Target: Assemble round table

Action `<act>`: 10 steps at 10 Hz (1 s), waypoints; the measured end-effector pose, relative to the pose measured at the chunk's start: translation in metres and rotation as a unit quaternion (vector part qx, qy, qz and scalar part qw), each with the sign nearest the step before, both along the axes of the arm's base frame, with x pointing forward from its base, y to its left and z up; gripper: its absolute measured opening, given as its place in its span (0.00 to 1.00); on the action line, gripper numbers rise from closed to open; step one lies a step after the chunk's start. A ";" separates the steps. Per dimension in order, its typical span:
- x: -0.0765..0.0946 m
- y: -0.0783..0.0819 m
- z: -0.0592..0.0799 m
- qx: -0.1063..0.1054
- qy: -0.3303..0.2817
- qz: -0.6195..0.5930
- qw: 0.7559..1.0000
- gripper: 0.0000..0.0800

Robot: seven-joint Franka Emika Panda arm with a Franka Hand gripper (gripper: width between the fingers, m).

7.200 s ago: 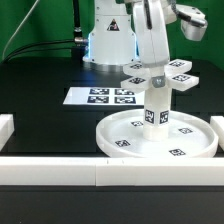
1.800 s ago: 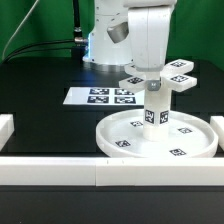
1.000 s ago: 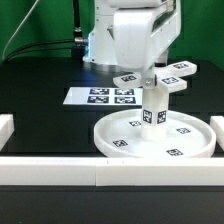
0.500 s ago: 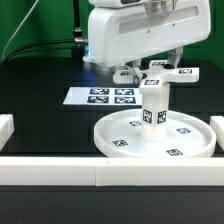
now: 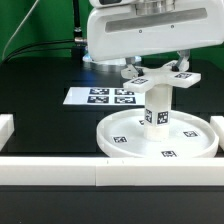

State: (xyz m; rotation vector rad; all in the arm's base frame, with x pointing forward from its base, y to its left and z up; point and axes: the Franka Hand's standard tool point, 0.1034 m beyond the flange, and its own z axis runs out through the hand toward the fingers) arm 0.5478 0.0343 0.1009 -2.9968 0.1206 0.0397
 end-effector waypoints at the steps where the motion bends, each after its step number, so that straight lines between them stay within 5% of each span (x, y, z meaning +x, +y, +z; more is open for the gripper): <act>1: 0.000 0.000 0.000 0.000 0.003 -0.019 1.000 0.56; 6: 0.000 0.002 0.000 0.005 0.029 -0.243 0.970 0.56; 10: 0.000 0.003 0.000 0.017 0.038 -0.453 0.891 0.56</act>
Offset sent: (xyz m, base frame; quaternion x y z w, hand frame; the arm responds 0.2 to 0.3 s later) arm -0.0083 -0.0080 -0.0045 0.0192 -0.0132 0.3032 0.9526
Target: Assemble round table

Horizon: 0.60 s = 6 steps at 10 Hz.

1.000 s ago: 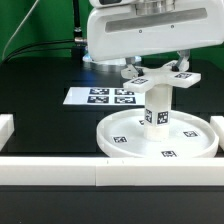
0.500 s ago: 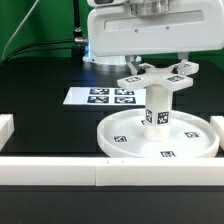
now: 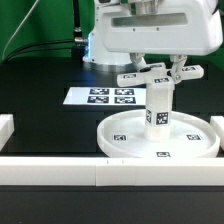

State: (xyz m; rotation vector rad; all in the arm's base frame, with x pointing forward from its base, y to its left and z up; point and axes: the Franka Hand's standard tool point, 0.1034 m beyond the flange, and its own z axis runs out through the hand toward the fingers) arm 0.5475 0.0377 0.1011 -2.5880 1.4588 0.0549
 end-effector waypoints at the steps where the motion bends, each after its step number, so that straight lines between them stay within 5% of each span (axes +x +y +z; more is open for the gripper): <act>1: 0.000 0.000 0.000 -0.001 0.004 -0.045 0.999 0.56; 6: 0.000 -0.001 0.000 0.011 0.020 -0.158 0.987 0.56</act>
Offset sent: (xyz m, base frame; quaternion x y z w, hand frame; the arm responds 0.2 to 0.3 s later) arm 0.0000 0.0000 0.0000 0.0000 0.0000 0.1296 0.9916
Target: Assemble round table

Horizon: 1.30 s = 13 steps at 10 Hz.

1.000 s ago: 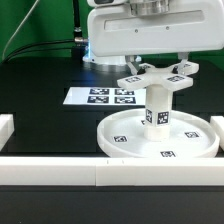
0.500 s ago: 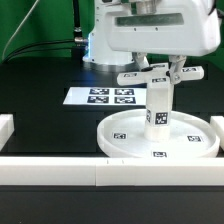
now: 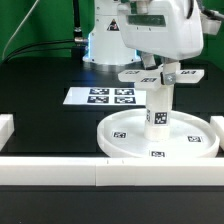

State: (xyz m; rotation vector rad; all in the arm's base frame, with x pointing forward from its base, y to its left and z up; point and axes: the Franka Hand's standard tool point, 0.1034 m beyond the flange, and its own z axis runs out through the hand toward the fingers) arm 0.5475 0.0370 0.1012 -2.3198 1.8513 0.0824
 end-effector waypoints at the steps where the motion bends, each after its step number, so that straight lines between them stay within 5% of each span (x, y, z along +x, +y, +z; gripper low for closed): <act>1: 0.000 0.000 0.000 0.005 0.005 -0.033 0.999 0.56; 5: 0.002 -0.002 0.000 0.035 0.017 -0.196 0.980 0.56; 8: 0.002 -0.001 0.000 0.038 0.019 -0.216 0.976 0.57; 9: 0.003 -0.001 0.001 0.038 0.018 -0.210 0.977 0.76; 13: 0.006 0.003 0.030 0.053 0.008 -0.184 0.982 0.81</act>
Offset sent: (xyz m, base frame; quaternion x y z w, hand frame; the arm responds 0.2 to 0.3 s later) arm -0.0115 0.0008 -0.0008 0.0141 -0.0333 0.2867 0.9573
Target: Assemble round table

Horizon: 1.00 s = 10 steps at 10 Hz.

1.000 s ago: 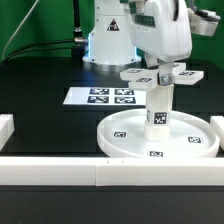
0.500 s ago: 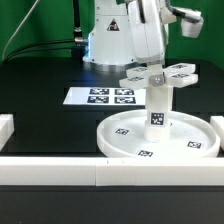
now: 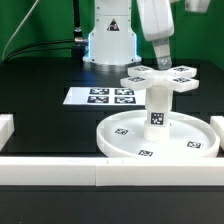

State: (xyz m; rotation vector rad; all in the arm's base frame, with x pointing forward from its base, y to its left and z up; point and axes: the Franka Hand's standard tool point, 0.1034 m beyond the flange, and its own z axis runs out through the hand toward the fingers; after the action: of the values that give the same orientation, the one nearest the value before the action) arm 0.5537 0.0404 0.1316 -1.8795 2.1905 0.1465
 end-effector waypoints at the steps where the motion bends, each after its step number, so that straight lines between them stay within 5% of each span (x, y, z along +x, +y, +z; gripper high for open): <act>1: -0.001 0.000 -0.005 0.000 0.004 0.000 1.000 0.81; 4: -0.002 0.006 -0.006 -0.024 -0.013 0.146 0.989 0.81; 10: 0.002 0.012 -0.001 -0.049 -0.065 0.408 0.909 0.81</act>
Offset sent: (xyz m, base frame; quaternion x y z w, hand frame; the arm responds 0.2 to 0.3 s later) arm 0.0132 0.0124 0.0003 -0.0697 0.0745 -0.3551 0.9293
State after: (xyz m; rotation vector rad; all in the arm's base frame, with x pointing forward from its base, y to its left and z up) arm 0.5556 0.0528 0.1310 -2.6516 1.2187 0.0523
